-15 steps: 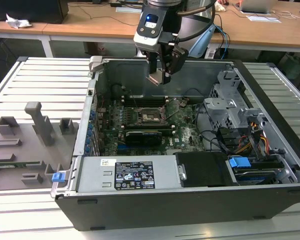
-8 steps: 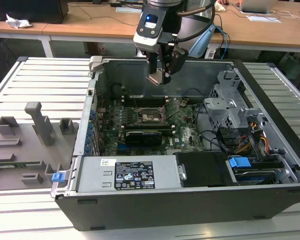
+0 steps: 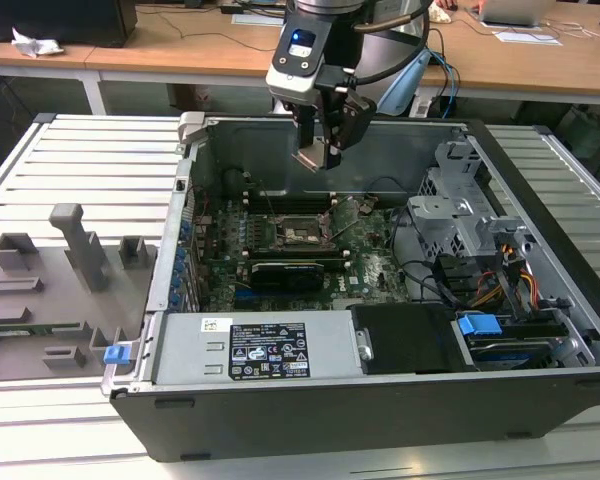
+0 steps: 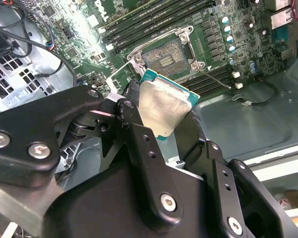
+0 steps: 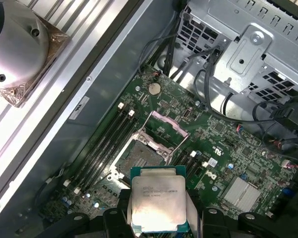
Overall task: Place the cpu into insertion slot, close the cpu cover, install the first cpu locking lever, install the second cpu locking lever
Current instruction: 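Place the cpu into insertion slot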
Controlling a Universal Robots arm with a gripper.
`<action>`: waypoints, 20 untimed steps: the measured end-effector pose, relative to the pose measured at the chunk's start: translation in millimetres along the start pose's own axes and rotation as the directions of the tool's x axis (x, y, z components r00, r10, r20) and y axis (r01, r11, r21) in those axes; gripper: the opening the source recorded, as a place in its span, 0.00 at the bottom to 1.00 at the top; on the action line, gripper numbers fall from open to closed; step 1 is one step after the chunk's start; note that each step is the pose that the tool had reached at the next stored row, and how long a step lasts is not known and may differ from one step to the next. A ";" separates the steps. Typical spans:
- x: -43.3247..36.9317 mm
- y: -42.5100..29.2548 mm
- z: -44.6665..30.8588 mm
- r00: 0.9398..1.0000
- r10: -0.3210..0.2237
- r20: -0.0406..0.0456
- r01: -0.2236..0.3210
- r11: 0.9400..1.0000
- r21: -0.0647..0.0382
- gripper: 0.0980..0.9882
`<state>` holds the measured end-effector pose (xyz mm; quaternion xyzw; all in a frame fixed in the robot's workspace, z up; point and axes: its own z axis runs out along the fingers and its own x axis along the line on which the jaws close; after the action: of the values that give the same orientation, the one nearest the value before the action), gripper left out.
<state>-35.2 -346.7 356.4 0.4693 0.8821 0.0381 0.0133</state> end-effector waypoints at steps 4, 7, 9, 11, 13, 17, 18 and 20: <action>0.0 0.0 0.6 1.000 0.004 0.000 -0.004 1.000 0.000 0.48; 0.0 -0.1 1.1 1.000 0.008 0.001 -0.008 1.000 0.000 0.48; 0.0 -0.1 1.4 1.000 0.011 0.001 -0.011 1.000 0.000 0.48; 0.0 -0.1 1.8 1.000 0.013 0.001 -0.013 1.000 0.000 0.48; 0.0 -0.2 2.6 1.000 0.018 0.001 -0.018 1.000 0.000 0.48; 0.0 -0.3 3.6 1.000 0.025 0.002 -0.025 1.000 0.000 0.48; 0.0 -0.4 3.7 1.000 0.027 0.002 -0.027 1.000 0.000 0.48; 0.1 -0.5 4.0 0.999 0.035 0.003 -0.035 0.999 0.000 0.48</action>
<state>-35.3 -346.7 352.4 0.4847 0.8738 0.0379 0.0140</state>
